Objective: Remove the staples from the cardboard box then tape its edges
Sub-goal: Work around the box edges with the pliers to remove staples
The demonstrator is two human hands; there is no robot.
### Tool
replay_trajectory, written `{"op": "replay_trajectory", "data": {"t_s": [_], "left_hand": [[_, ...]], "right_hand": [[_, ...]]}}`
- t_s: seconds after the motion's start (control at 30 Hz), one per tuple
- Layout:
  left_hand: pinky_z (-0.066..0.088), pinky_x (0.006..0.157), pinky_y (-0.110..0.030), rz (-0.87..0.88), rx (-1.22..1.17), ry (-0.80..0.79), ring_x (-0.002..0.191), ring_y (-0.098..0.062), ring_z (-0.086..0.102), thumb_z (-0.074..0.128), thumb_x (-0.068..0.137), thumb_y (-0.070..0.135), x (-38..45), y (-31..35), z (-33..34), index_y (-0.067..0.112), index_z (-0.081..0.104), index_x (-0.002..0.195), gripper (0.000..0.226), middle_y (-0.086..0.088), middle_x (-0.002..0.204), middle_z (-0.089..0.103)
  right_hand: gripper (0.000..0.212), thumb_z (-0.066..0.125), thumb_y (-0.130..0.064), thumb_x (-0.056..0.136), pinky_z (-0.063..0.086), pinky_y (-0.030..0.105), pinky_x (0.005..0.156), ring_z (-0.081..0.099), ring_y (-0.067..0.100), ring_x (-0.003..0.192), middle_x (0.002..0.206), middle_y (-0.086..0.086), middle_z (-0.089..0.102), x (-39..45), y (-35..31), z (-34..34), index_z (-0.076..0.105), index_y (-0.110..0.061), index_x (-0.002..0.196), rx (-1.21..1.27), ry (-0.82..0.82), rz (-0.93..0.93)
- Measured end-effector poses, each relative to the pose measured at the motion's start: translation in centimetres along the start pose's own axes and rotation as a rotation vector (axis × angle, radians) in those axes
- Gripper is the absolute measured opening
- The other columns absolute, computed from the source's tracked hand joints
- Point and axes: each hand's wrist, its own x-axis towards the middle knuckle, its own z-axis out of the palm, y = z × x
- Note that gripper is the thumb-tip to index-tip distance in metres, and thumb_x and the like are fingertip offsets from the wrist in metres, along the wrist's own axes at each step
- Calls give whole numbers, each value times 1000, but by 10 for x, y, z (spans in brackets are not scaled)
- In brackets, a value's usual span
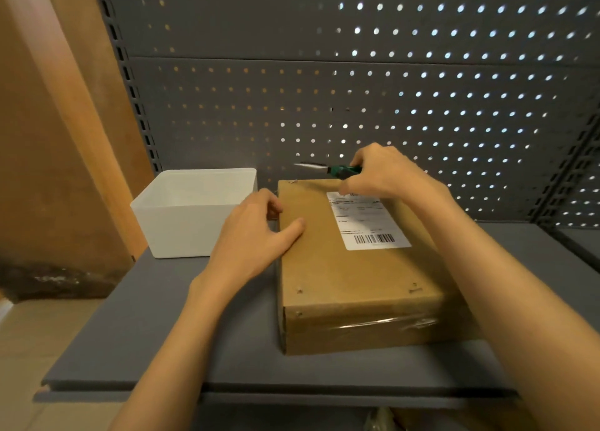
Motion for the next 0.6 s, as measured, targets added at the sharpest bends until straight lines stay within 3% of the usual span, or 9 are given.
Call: {"op": "replay_trajectory", "data": {"t_s": [0.1,0.2,0.3,0.4,0.5,0.6], "left_hand": [[42,81,-27,-96,-186,-43,101,-13,50,64,80,38,11,3,18,20,43,117,47,2,116,46],[41,78,-25,-155,-288,-34,102,-13,50,61,83,36,11,0,32,20,36,126,52,-2,128,43],[42,97,-38,-255,-328,-119,121,-20,44,57,84,41,19,-8,38,15,20,144,75,-5,145,31],[31,109,-46,-343,-384,-181,135,-25,30,57,85,43,36,-13,39,17,11,147,82,-7,152,22],[33,106,-37,-370,-459,-159,131,-23,36,60,83,43,51,-14,45,18,12,147,84,-6,149,27],[41,84,-26,-405,-580,-112,108,-13,51,63,82,39,59,-14,52,15,26,141,74,-3,135,44]], "right_hand": [[43,67,-36,73,46,43,86,56,27,91,93,4,56,4,7,7,58,-10,107,-20,-34,7],[48,68,-41,71,47,41,85,56,26,91,94,3,57,9,13,11,58,-11,107,-29,-57,22],[48,68,-45,69,50,41,84,58,24,89,93,2,60,16,18,11,58,-13,104,-41,-88,35],[49,68,-49,70,51,42,84,59,23,89,93,1,60,21,20,10,56,-15,103,-64,-130,41],[49,69,-51,69,51,37,79,59,22,87,87,0,58,24,20,10,59,-15,100,-68,-145,30],[48,69,-52,69,49,37,77,57,23,89,84,-2,56,24,19,10,60,-15,97,-59,-134,13]]}}
